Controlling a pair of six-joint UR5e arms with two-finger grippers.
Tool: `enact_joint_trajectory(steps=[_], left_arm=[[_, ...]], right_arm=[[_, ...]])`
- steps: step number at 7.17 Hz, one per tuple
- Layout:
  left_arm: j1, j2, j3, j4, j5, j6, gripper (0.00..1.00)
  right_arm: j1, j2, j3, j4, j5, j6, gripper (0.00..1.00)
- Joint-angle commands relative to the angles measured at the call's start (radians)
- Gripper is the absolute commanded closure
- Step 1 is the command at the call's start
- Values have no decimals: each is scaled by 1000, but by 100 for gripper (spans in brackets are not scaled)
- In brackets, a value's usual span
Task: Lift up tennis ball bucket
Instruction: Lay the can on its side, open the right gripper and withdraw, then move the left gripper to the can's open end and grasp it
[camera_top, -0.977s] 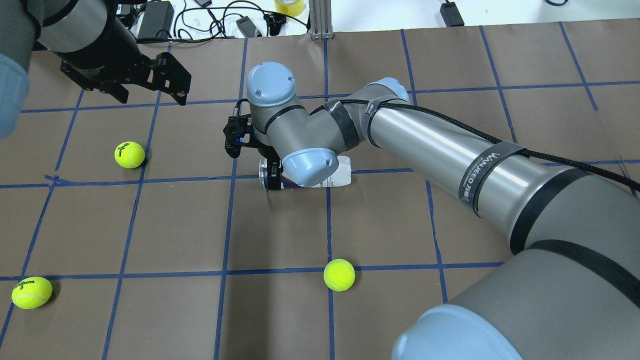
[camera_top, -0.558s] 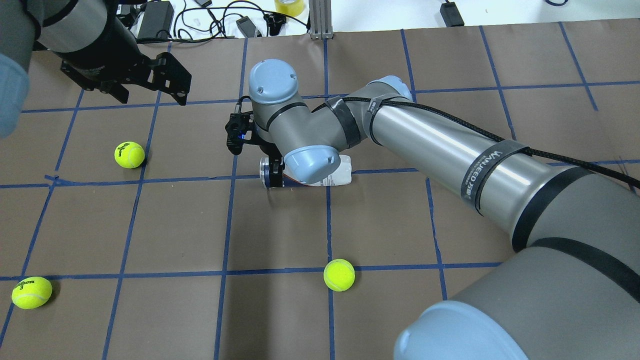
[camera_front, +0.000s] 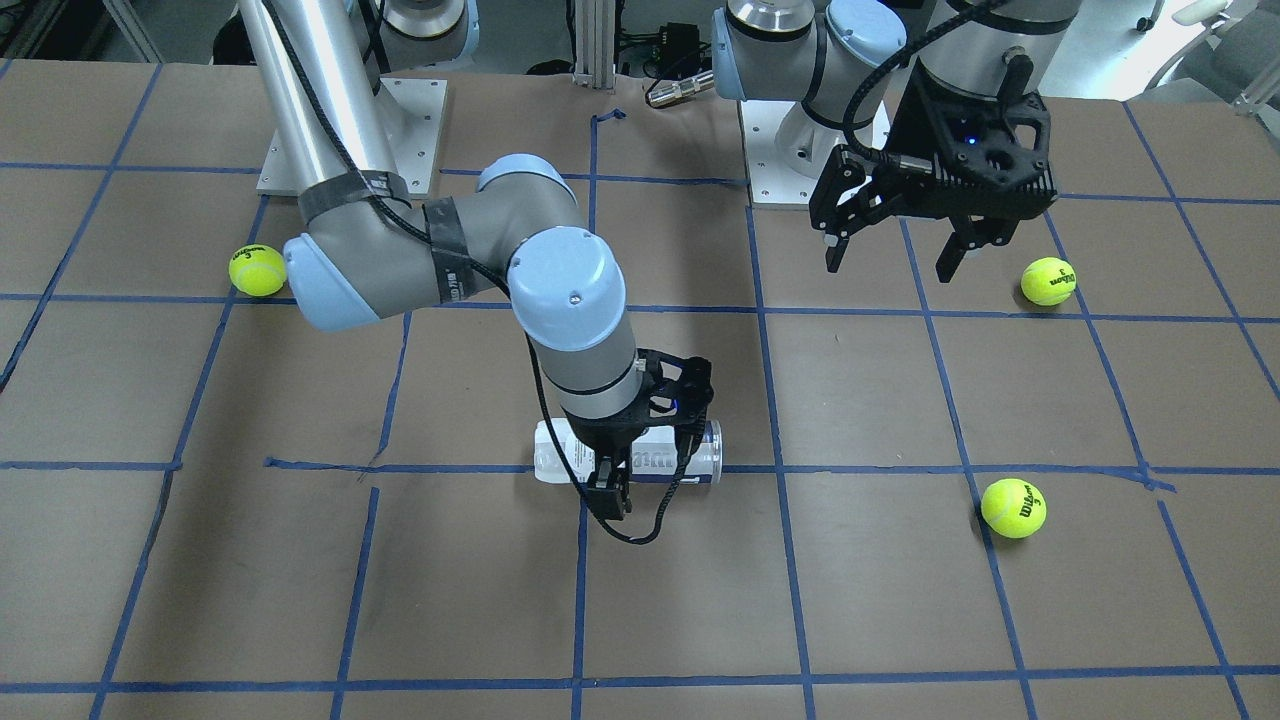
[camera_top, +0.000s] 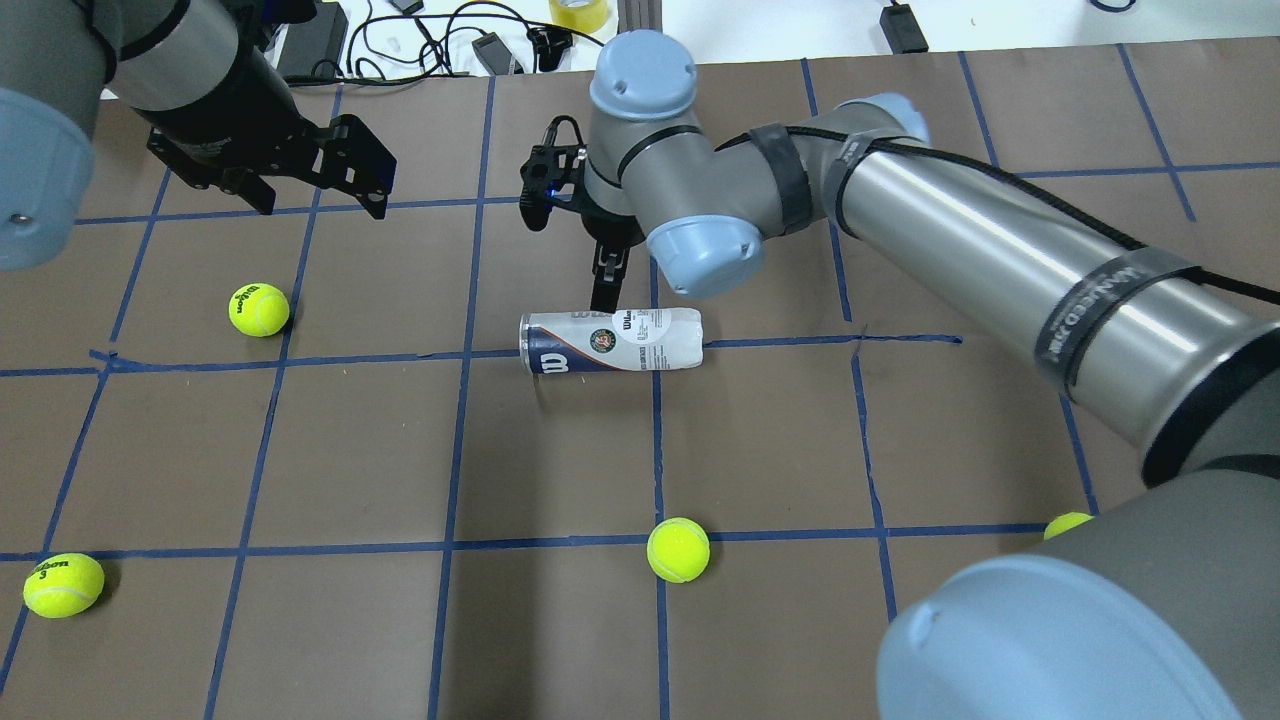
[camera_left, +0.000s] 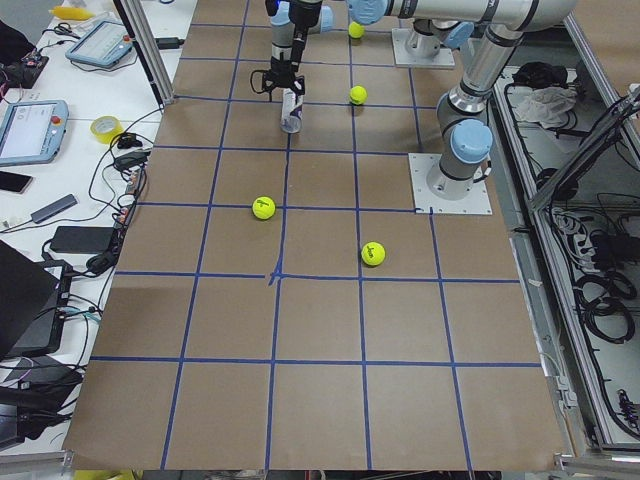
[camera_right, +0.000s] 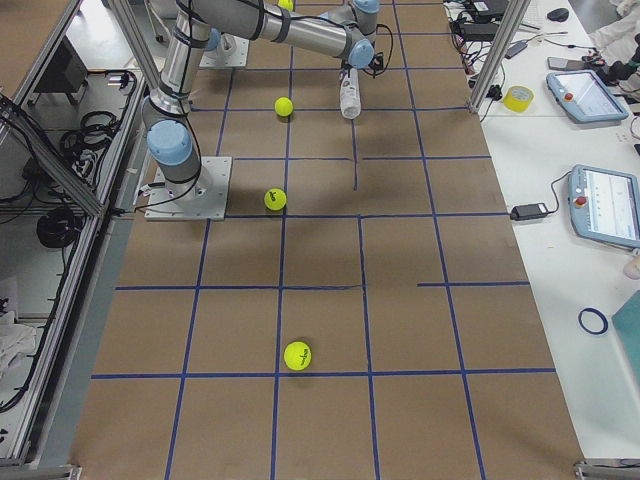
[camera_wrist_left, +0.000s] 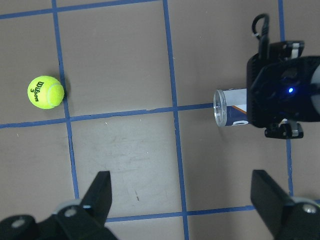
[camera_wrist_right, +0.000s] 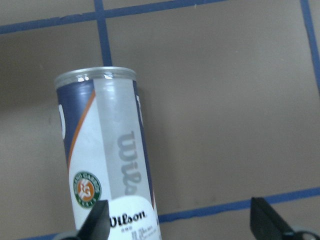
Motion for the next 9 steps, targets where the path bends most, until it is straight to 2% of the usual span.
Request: enact_joint_trajectory(steps=[1,2,3,5,6,7,8,9], left_arm=[[1,-86,0,12,-83,-14,0],[1,-143,0,14,-112,2,0],[1,-195,1,19,-196,4,0],[1,-299,-11,104,-235,16,0],[1,-345,-26,111,-331,35,0],[3,-384,-28,111,-361,48,0],[8,-422,-31,111,-364,97,0],[33,-453,-54,111,-447,152,0]], right_arm=[[-150,-111,-9,122,63,2,0],[-210,-172,-19,199,94,11,0],[-242,-241,-24,270,96,40,0],[-320,-289,-35,356,85,260,0],[-364,-335,-35,421,85,363,0],[-375,-378,-35,513,81,376,0],[-375,-419,-38,540,81,378,0],[-378,-459,-46,546,78,378,0]])
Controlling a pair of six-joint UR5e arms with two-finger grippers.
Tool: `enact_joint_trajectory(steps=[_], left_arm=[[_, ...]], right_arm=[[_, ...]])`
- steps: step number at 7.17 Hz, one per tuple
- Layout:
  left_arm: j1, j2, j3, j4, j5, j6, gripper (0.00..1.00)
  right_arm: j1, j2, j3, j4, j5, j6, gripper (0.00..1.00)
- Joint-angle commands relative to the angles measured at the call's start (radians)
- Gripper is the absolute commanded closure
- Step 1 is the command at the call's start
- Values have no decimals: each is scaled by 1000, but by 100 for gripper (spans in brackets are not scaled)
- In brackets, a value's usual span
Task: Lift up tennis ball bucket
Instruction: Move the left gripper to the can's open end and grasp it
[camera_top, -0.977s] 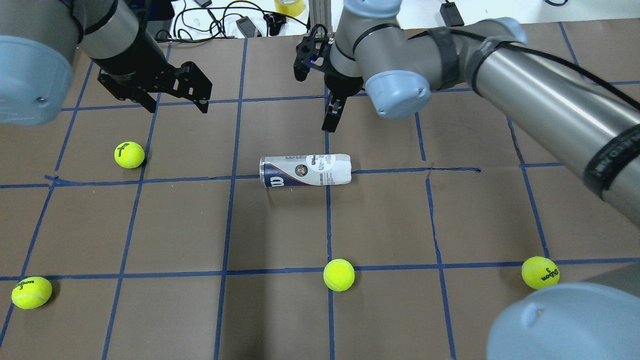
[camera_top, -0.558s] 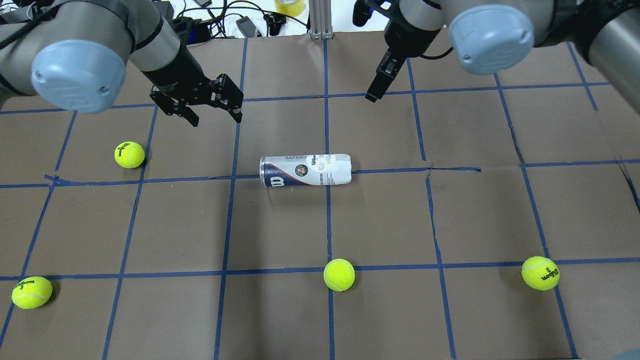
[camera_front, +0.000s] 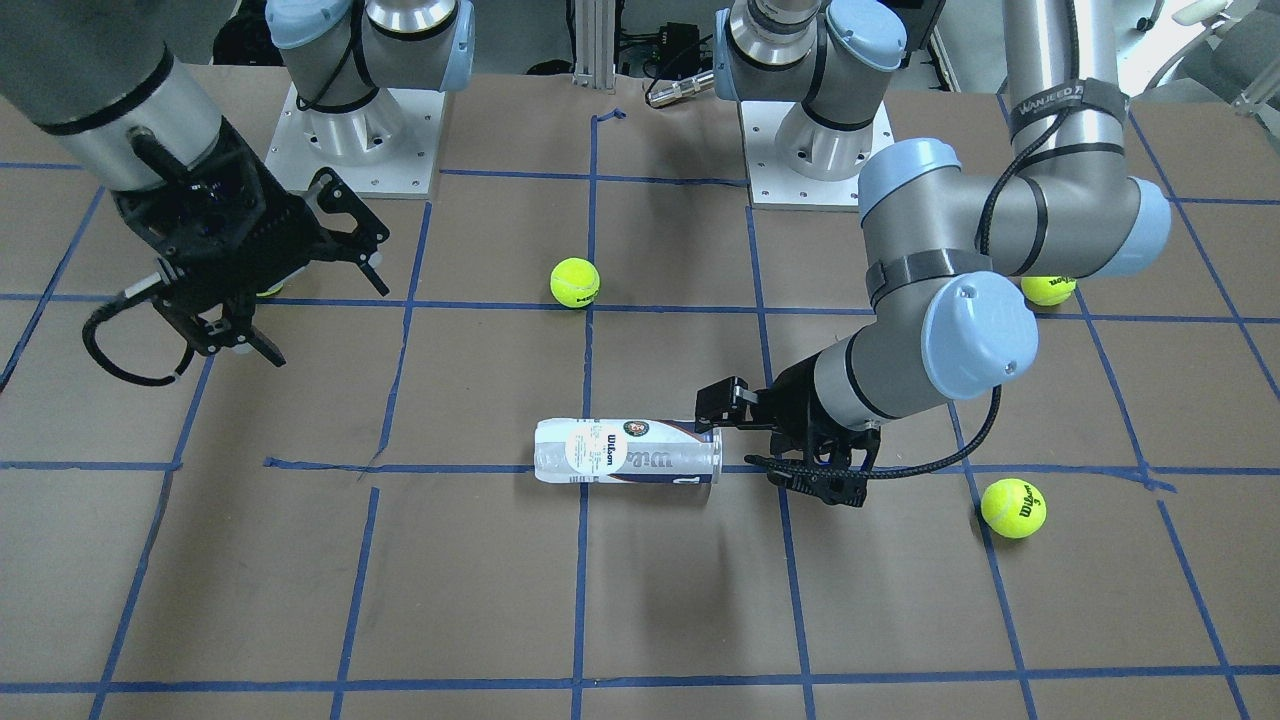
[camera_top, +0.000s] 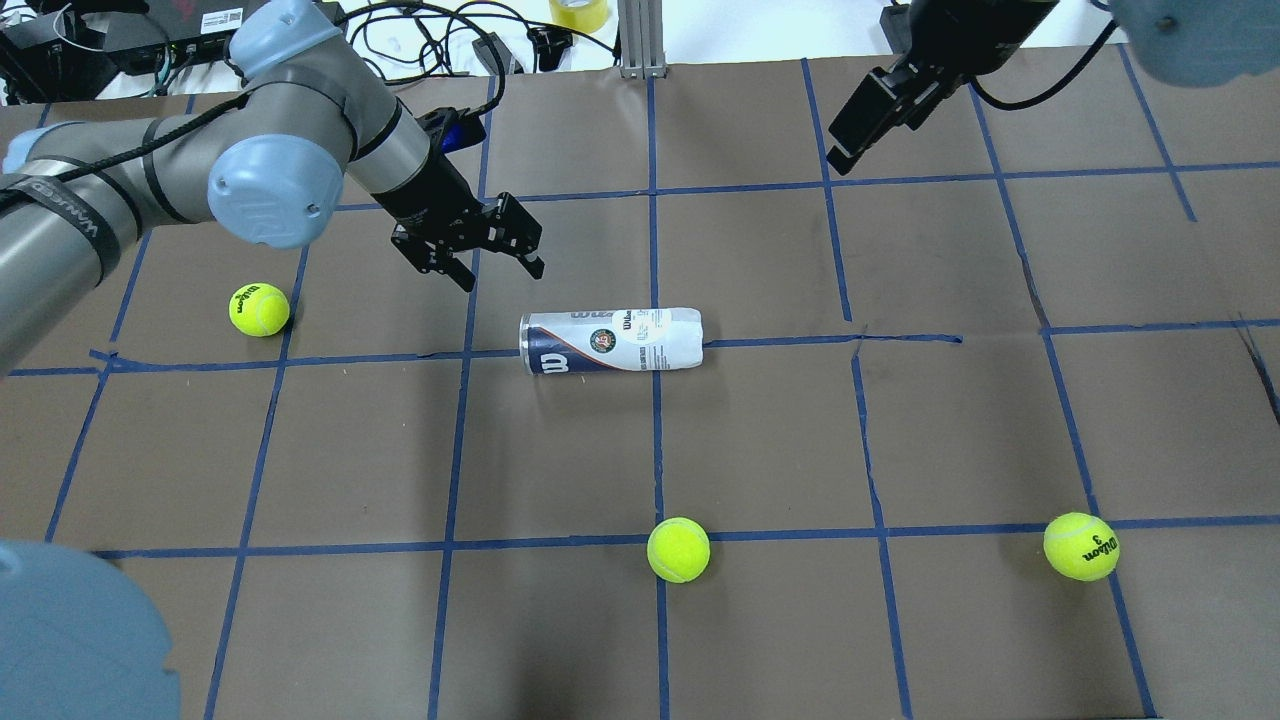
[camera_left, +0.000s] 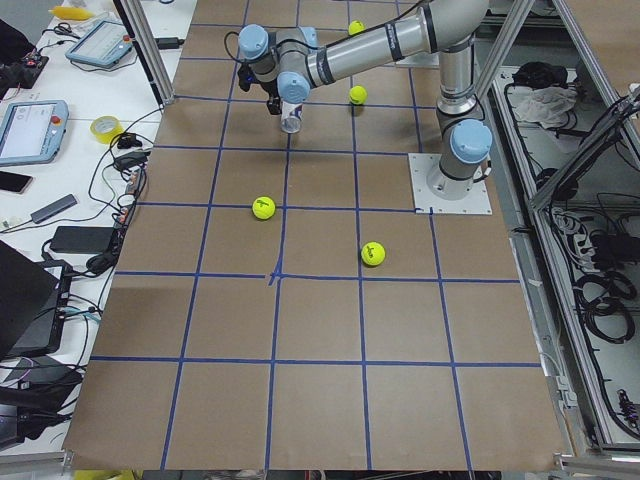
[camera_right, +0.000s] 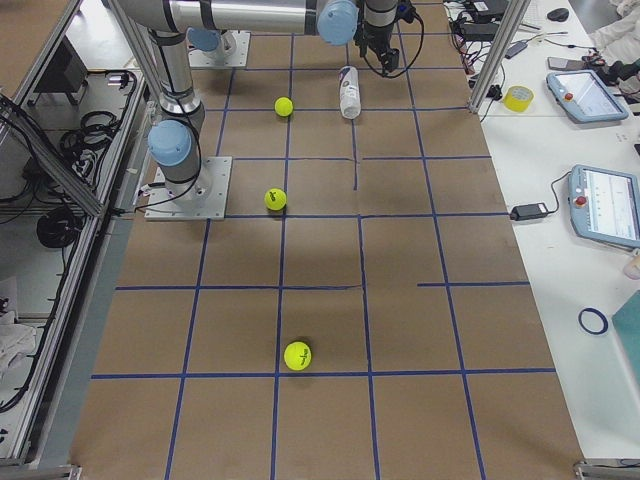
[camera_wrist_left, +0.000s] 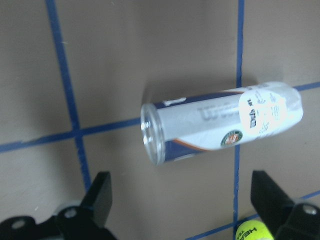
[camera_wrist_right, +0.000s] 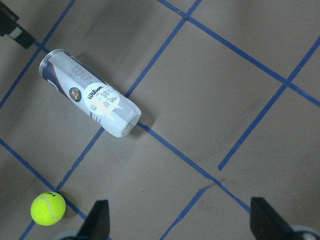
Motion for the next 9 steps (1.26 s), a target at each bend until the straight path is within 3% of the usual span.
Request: enact_joint_trajectory(steps=[1,2,4,5,6,7,9], left_arm=[[46,-54,-71,1,-207,77,0],[48,-58,-116,6,-274,78,0],[48,-83,-127,6,-279,75,0],[48,-91,-127,7,-281,75,27],[48,-94,-116,6,-282,59,83],[48,-82,-109,6,-284,-55,100],[46,-43,-64,7,-281,-234,100]], right_arm=[[-3,-62,-16,44,-3,32,0],[-3,-70,-21,43,-3,46,0],[-9,-69,-18,44,-14,49,0],[-11,-72,-19,47,-88,52,0],[-9,-72,-21,46,-93,71,0],[-9,-72,-21,46,-93,122,0],[-9,-78,-22,44,-101,169,0]])
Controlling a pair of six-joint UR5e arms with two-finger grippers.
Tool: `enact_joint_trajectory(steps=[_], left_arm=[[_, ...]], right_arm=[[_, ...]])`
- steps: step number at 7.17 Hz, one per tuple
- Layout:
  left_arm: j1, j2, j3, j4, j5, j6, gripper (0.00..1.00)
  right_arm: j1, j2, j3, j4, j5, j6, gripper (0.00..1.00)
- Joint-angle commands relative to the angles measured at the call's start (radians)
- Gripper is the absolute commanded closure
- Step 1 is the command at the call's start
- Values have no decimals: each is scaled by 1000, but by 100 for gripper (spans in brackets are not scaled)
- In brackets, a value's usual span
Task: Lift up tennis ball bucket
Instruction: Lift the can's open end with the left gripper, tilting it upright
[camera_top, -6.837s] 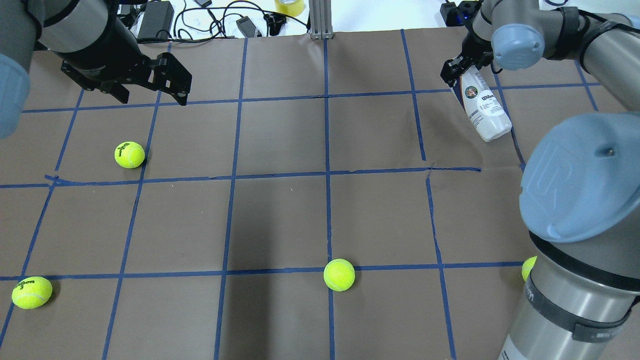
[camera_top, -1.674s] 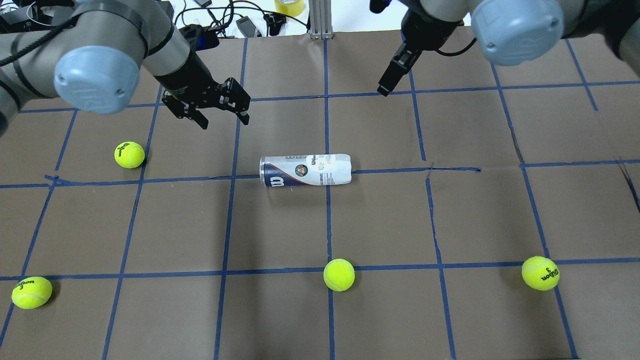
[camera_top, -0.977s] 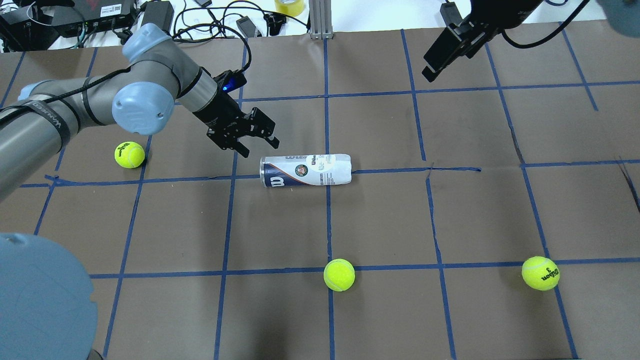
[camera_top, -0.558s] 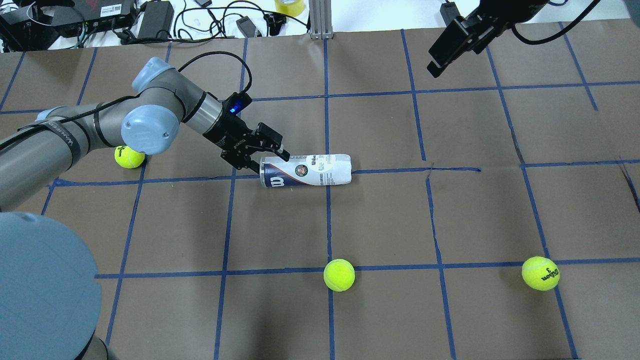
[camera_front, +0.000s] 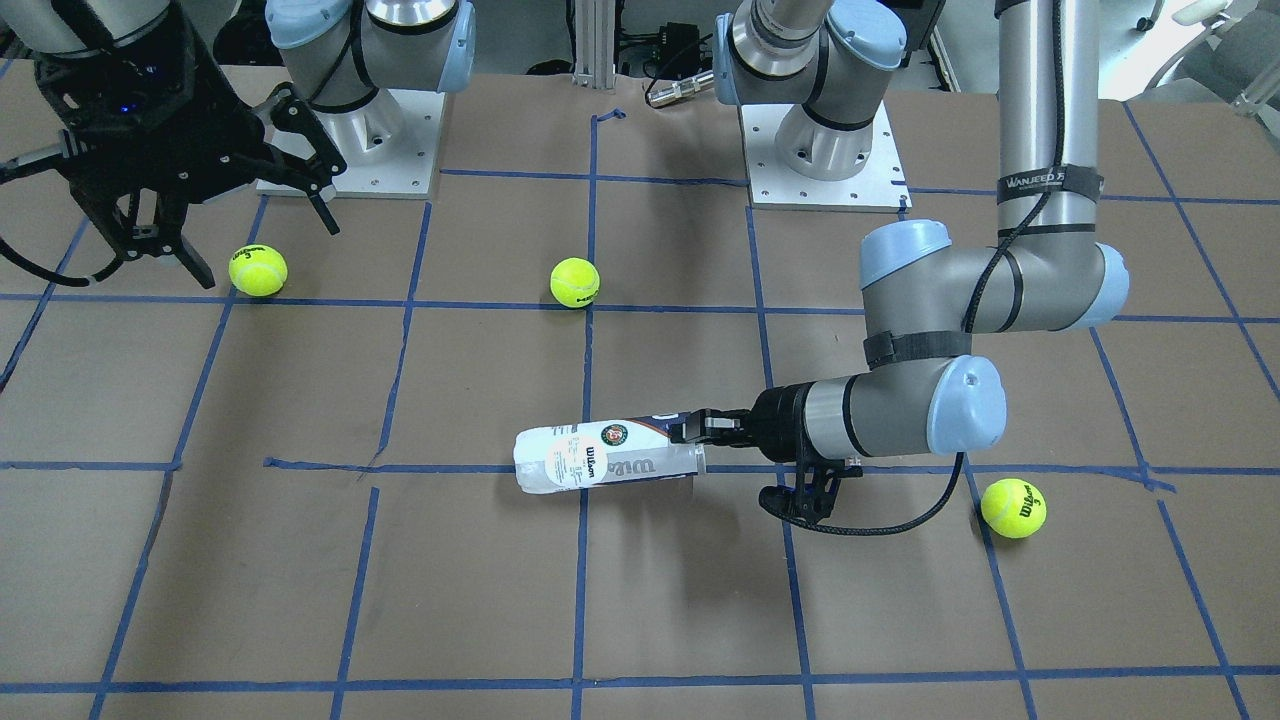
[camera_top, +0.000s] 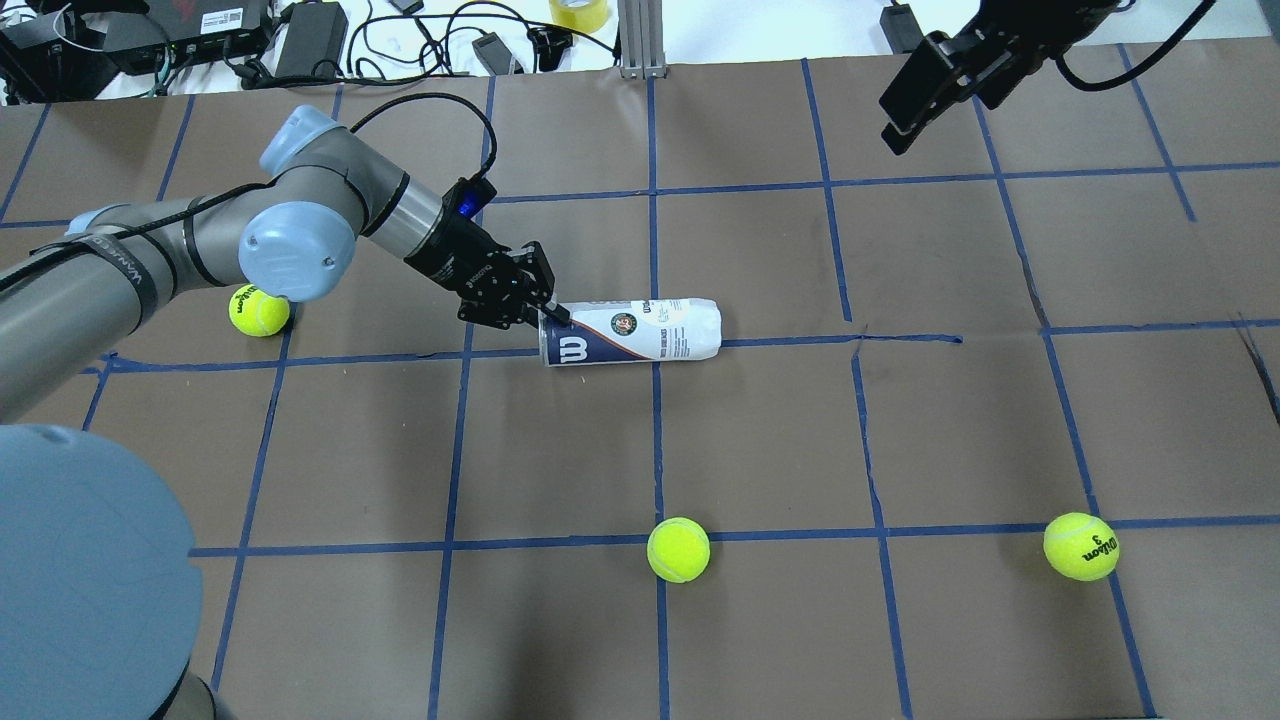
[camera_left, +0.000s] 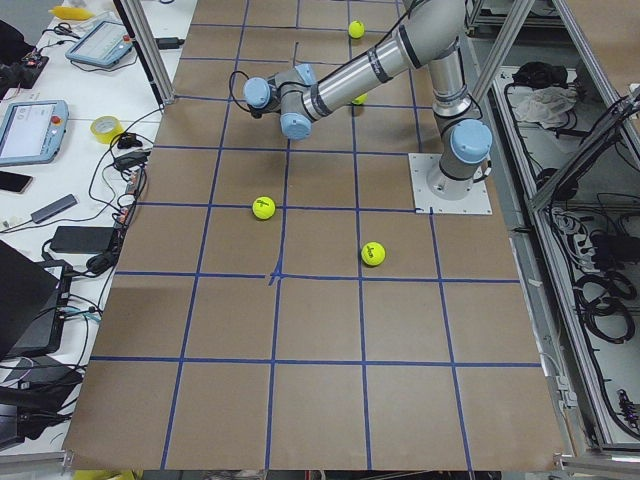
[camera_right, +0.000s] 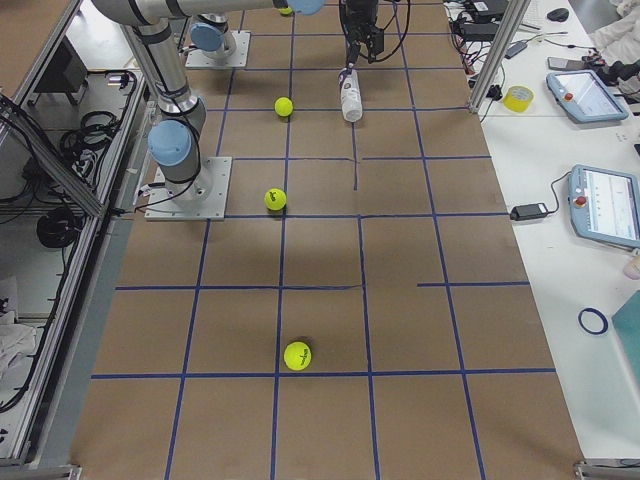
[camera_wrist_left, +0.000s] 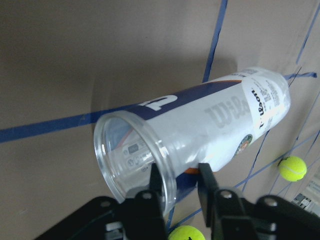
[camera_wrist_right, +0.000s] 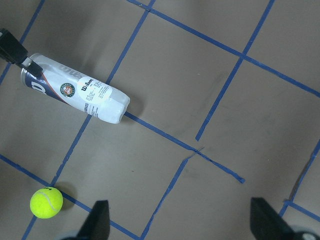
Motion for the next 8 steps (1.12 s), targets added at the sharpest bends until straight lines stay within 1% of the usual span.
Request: enact_joint_trajectory(steps=[1,2,3,4,5,6,7,8], left_arm=[[-6,51,41,-1,0,-141,100],[-12,86,64,-1,0,-224,100],[-23,116,99,-15,5,-282,100],[-36,134,142,-18,17,-307,100],[-55,142,182,-30,64,-309,100],[-61,143,225,-30,124,-310,100],[-66,142,274,-27,214,-309,100],[-110,136,297,-6,368,-295,100]], right_arm=[[3,-7,-1,-1,-4,92,0],[6,-18,1,2,-9,171,0],[8,-32,5,2,-45,246,0],[17,-33,2,-1,-41,312,0],[19,-36,2,2,-59,371,0],[22,-44,5,2,-93,432,0],[22,-47,7,6,-93,528,0],[22,-47,12,7,-86,529,0]])
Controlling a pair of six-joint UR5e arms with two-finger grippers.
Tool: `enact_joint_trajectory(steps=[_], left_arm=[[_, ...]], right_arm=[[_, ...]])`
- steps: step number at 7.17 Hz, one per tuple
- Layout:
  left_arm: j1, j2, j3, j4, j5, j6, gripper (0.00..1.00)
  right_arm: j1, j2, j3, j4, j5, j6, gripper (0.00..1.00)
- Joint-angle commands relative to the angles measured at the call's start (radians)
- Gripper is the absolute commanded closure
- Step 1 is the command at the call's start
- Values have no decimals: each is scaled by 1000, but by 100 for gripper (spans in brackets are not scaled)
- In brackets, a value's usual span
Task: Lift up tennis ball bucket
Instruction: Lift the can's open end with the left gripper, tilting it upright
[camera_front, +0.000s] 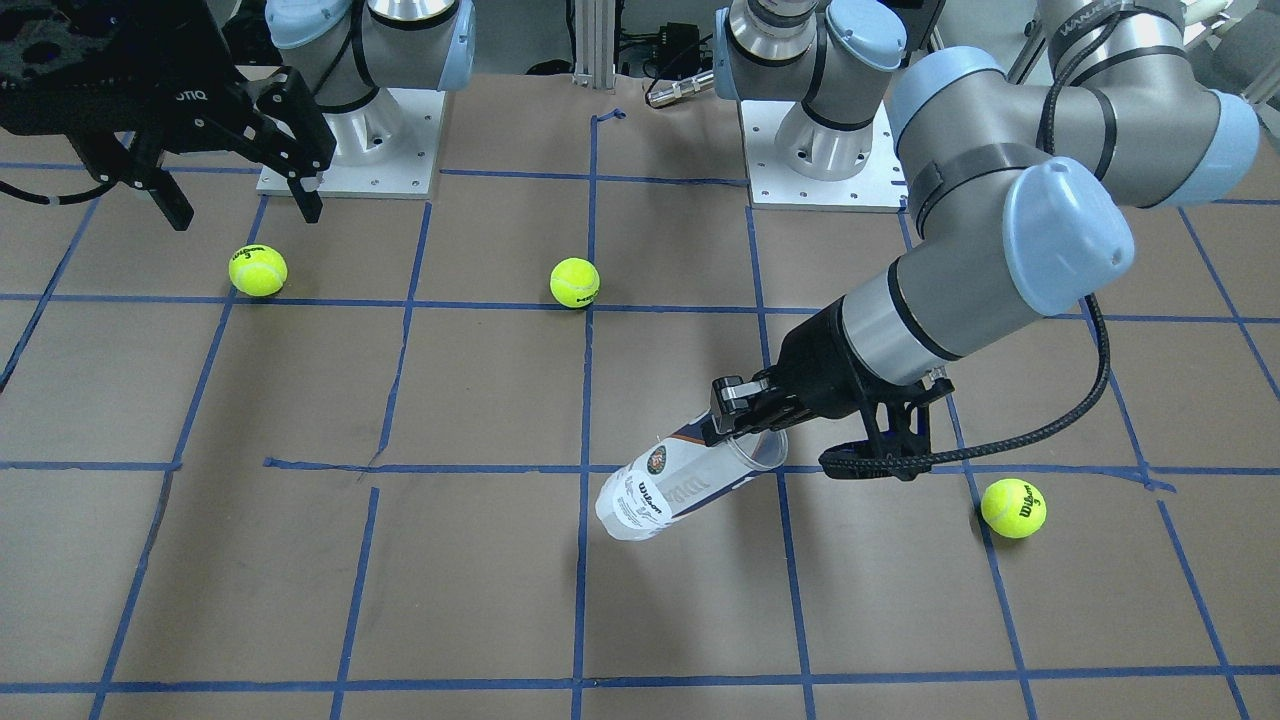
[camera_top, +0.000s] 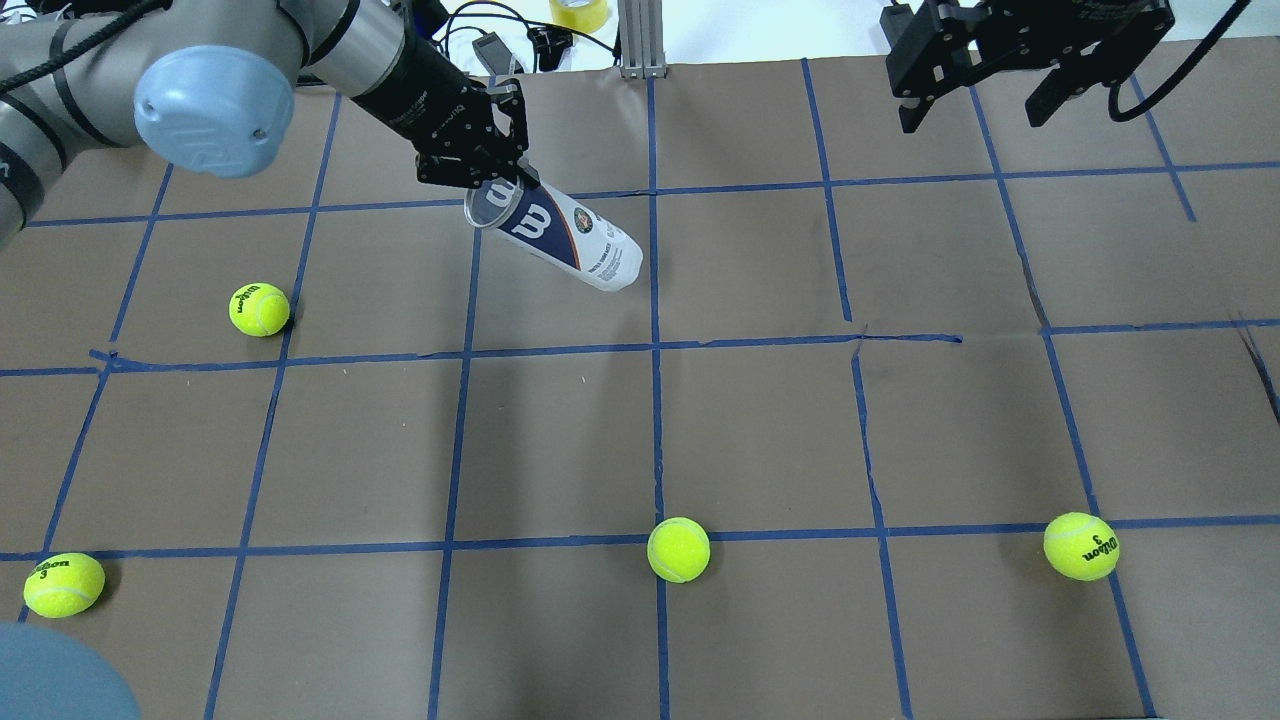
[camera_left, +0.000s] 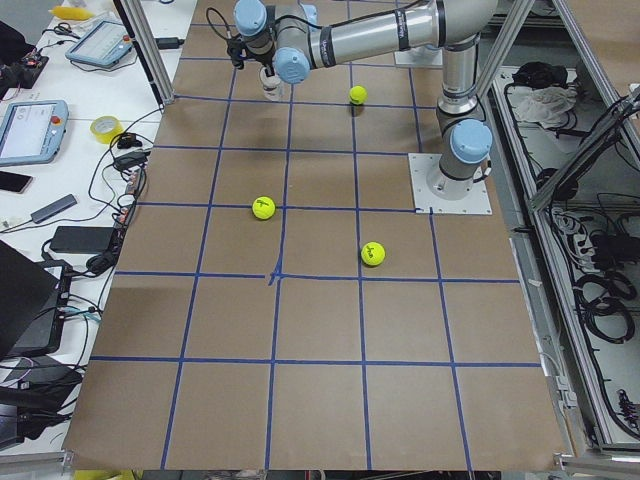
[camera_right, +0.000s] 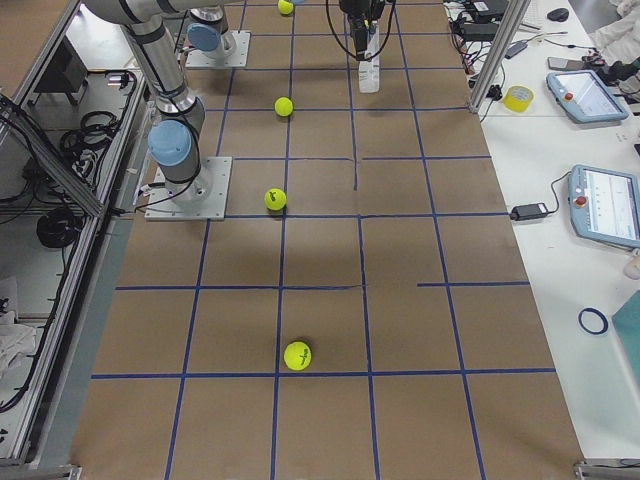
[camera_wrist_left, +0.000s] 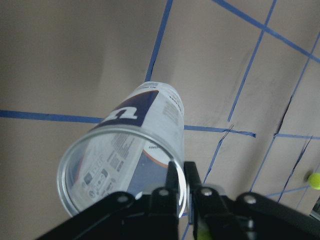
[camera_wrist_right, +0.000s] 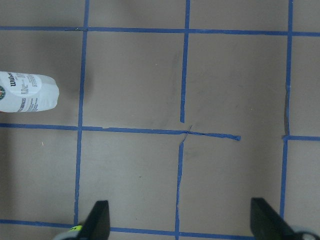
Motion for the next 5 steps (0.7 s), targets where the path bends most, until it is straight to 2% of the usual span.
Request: enact_joint_trajectory(steps=[1,2,3,4,5], left_arm=[[-114,-21,46,83,283,-4,100],[-130,-50,48,133,339,-10,100],[-165,-80,67,136,368,8,100],[-199,-116,107,126,437,16,100],[-211,-143,135,109,447,16,100]], right_arm=[[1,-4,6,2,3,42,0],[2,-2,7,2,6,43,0],[2,-2,7,2,6,46,0],[2,-5,7,3,0,54,0],[23,-2,7,5,-8,89,0]])
